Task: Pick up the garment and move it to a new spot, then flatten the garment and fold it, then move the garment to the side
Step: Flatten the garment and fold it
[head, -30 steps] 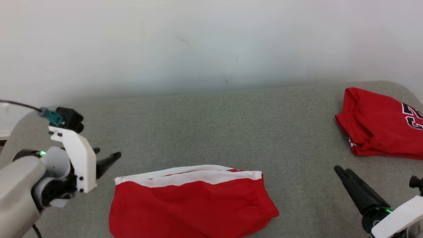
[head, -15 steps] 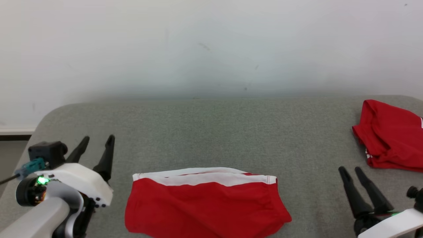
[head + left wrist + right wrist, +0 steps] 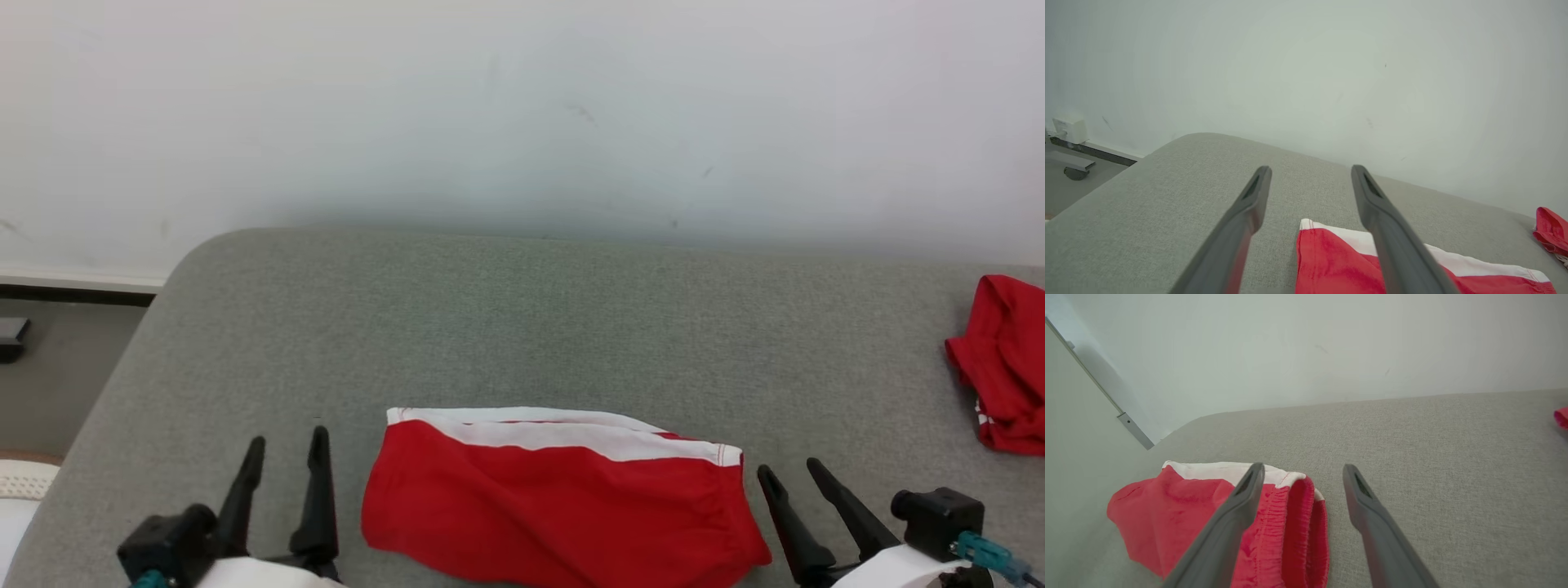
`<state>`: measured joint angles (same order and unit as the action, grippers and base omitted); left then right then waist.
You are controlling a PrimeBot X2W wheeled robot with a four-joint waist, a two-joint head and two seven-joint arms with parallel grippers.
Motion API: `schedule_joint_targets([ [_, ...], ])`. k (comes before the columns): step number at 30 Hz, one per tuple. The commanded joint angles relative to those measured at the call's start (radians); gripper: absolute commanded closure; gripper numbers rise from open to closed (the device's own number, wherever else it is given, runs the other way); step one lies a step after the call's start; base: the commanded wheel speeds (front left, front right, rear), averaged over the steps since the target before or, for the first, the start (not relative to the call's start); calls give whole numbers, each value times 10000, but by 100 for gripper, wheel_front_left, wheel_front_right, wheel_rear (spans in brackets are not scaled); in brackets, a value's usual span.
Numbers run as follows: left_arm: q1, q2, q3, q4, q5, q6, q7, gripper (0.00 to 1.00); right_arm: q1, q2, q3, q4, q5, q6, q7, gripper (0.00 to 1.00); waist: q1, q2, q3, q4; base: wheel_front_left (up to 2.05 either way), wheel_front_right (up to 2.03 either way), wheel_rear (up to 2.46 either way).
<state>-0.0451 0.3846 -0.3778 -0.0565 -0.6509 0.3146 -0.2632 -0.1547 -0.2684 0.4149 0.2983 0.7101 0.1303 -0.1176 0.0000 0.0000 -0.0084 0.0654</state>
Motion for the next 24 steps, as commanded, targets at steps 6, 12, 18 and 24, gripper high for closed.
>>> schedule_joint_targets([
  [6, 545, -1273, 589, 389, 853, -1011, -8, 0, 449, 746, -867, 185, -1456, 5, 1160, 0, 0, 0, -4, 426, 0, 0, 0],
  [12, 471, -2007, 979, 969, 1392, -1896, -7, 0, 652, 1295, -1674, 475, -2390, 5, 2105, 0, 0, 0, 23, 696, 0, 0, 0],
  [18, 405, -2435, 1276, 1469, 1802, -2472, -5, 0, 481, 1559, -2278, 890, -2514, 5, 2689, 0, 0, 0, 114, 890, 0, 0, 0],
  [24, 284, -2668, 1496, 1820, 1987, -2836, -6, 0, -28, 1583, -2612, 1674, -2276, 5, 3301, 0, 0, 0, 261, 957, 0, 0, 0],
])
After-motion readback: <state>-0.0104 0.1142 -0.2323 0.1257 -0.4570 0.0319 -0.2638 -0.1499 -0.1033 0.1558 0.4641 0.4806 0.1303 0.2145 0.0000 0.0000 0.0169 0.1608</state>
